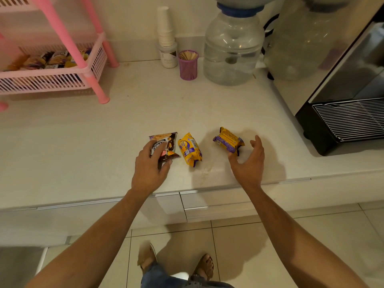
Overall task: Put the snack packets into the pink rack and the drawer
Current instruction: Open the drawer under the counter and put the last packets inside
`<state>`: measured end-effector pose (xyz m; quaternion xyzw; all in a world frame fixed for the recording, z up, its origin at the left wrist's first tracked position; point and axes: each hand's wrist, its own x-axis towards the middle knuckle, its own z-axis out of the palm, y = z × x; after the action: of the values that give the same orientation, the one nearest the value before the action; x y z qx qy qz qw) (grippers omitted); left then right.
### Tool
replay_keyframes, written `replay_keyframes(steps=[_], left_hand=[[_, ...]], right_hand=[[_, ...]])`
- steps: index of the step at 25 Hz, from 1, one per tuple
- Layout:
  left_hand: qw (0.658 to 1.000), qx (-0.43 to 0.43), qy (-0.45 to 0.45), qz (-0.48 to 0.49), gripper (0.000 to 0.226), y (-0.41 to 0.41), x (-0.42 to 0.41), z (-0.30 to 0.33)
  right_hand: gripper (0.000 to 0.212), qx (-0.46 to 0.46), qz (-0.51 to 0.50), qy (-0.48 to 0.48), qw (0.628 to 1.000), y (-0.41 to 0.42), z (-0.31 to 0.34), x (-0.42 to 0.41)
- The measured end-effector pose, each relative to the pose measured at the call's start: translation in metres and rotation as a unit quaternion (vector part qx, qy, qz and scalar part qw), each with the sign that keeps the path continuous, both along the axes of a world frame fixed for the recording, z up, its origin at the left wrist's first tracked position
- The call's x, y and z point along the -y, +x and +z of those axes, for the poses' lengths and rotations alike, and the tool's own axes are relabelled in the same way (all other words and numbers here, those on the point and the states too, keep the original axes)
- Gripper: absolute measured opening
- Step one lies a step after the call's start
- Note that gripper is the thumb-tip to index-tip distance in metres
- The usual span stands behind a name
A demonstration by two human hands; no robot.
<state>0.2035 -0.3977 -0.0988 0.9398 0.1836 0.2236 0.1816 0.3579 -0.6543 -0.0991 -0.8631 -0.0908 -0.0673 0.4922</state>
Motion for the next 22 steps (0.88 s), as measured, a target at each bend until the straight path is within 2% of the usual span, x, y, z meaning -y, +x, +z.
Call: replay_keyframes(steps=[3,5,8,9,11,13,15,16,18,22], left_hand=[[1.000,-0.011,-0.002,0.009,0.066,0.000,0.003,0.002],[1.000,-0.013,-0.001,0.012,0.069,-0.001,0.004,0.002],[1.000,-0.011,0.005,0.017,0.070,0.000,0.005,0.002],[1.000,-0.009,0.006,0.020,0.071,0.000,0.004,0.001],[1.000,-0.004,0.009,0.018,0.071,0.000,0.003,-0.001],[1.000,-0.002,0.013,0.013,0.071,0.000,0.003,-0.001],[1.000,-0.002,0.013,0.016,0.071,0.000,0.003,-0.001],[1.000,-0.002,0.011,0.016,0.071,-0.001,0.003,-0.001],[1.000,0.000,0.011,0.016,0.071,-0.001,0.004,-0.001],[1.000,0.008,0.011,0.013,0.069,-0.003,0.006,-0.001]], right_hand=[[0.088,-0.005,-0.003,0.021,1.000,-0.016,0.001,0.004],[0.077,0.019,-0.036,0.044,0.998,-0.036,-0.002,0.009],[0.038,0.097,-0.097,0.059,0.989,-0.075,-0.014,0.023],[0.023,0.084,-0.084,0.081,0.990,-0.087,-0.018,0.027],[0.014,-0.019,-0.046,0.113,0.992,-0.104,-0.024,0.030],[0.008,-0.166,-0.045,0.147,0.974,-0.107,-0.027,0.028],[0.024,-0.307,-0.028,0.230,0.923,-0.102,-0.030,0.025],[0.027,-0.346,-0.015,0.283,0.895,-0.100,-0.031,0.025],[0.023,-0.374,-0.007,0.366,0.852,-0.100,-0.030,0.023],[0.012,-0.405,-0.041,0.449,0.795,-0.106,-0.029,0.018]])
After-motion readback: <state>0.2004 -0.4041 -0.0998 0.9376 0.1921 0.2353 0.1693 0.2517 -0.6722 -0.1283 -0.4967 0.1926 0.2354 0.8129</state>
